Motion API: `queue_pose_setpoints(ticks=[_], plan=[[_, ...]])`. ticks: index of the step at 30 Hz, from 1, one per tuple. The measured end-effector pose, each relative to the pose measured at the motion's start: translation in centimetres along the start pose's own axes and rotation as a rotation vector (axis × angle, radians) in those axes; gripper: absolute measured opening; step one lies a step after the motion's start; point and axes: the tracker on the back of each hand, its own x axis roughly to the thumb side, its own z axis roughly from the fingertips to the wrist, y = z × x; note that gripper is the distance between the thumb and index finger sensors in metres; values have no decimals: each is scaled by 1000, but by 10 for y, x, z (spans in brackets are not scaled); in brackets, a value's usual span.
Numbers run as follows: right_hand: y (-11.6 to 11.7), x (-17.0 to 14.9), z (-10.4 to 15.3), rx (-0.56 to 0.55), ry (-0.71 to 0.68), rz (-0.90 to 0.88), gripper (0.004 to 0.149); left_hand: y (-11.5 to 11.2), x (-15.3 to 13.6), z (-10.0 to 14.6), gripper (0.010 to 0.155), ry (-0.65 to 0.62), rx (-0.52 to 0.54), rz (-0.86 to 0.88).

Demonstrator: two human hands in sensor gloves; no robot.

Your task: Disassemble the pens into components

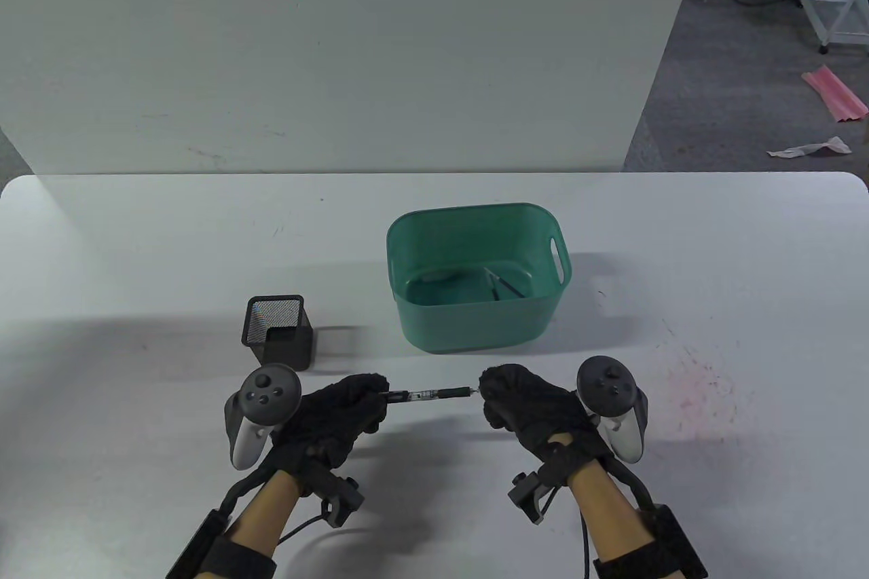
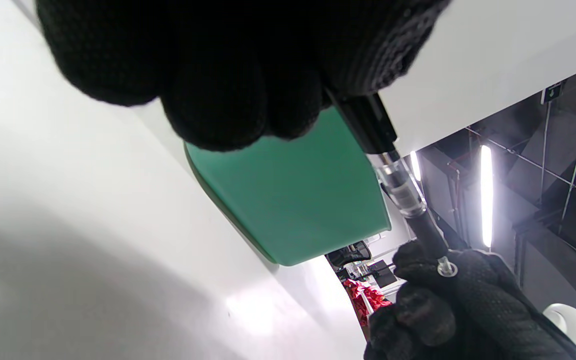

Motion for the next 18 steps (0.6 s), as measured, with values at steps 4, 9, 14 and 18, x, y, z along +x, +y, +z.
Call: queue_pose_setpoints(ticks=[4,9,14,18], plan=[[-7,-2,1,-36,7,-11,47,5,-4,0,44,10,13,18],[-20,5,1,-150,-18,66,46,12,-5,1,44,18,45,25],[-27,25,-12,-245,-64,190,47,15,-6,3,44,21,56,29],[-29,52,-34,-332,-92,361,47,18,-5,3,44,15,58,-34]])
